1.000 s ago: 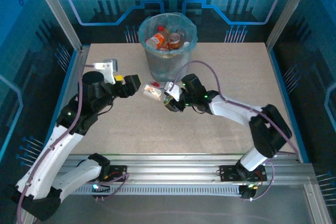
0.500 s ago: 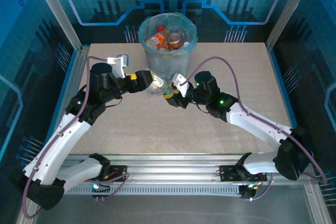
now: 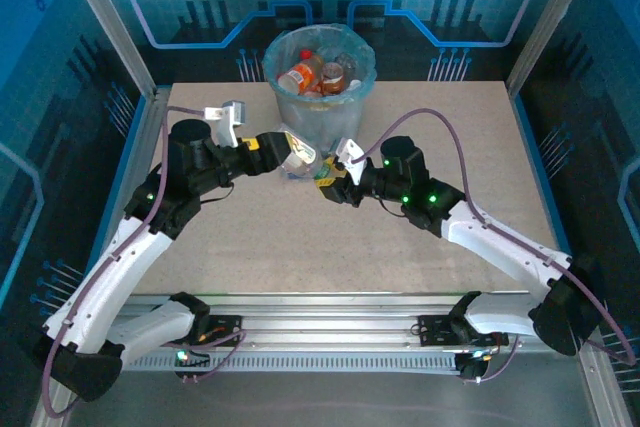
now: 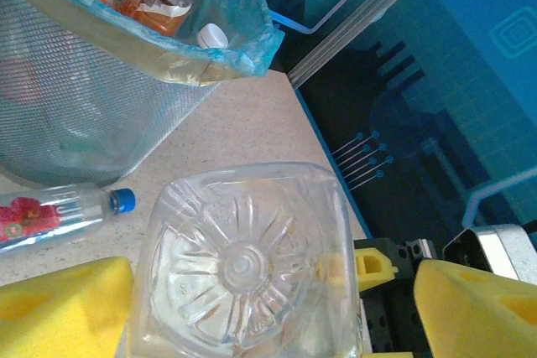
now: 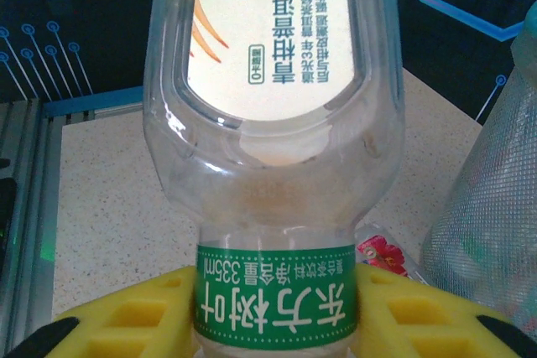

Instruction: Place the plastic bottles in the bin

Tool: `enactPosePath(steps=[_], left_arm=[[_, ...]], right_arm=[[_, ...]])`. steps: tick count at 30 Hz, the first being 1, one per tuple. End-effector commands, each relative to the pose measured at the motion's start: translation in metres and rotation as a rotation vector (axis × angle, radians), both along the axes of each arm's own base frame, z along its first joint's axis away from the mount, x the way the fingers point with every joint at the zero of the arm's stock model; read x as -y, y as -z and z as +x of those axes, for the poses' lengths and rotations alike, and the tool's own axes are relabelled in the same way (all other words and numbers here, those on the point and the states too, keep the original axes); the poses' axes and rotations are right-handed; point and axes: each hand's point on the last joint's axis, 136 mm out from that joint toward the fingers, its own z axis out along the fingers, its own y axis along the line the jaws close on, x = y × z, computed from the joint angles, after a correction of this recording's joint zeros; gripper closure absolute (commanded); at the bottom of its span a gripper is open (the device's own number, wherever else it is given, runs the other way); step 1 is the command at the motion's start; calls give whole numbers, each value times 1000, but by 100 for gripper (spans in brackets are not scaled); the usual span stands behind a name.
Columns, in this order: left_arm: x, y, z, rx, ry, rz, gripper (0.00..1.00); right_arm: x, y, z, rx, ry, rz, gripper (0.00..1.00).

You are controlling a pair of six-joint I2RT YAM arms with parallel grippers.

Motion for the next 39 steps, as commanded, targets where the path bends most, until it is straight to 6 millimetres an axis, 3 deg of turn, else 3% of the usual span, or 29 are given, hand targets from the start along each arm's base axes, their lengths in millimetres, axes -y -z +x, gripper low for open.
enactPosePath(steps=[1, 7, 12, 19, 24, 30, 34, 39], left_arm=[[7, -3, 0, 14, 34, -36, 19], [8, -6, 2, 12, 32, -57, 34], [8, -5, 2, 4, 31, -61, 41], [-6, -21, 7, 62, -52, -39, 46], [-19, -58, 21, 166, -132, 34, 46], [-18, -104, 64, 286, -200, 144, 45], [-2, -120, 113, 343, -215, 196, 44], [6, -123, 182, 402, -305, 220, 43]], right_arm=[[-1, -14, -9, 25, -25, 45, 67], [-2, -11, -9, 21, -29, 37, 65], [-2, -8, -8, 17, -28, 30, 62], [16, -13, 10, 31, 137, 2, 22], [46, -29, 31, 60, 348, -27, 10], [70, -66, 42, 127, 484, 5, 6], [75, -81, 48, 155, 515, 28, 5], [72, -87, 56, 161, 520, 31, 4]])
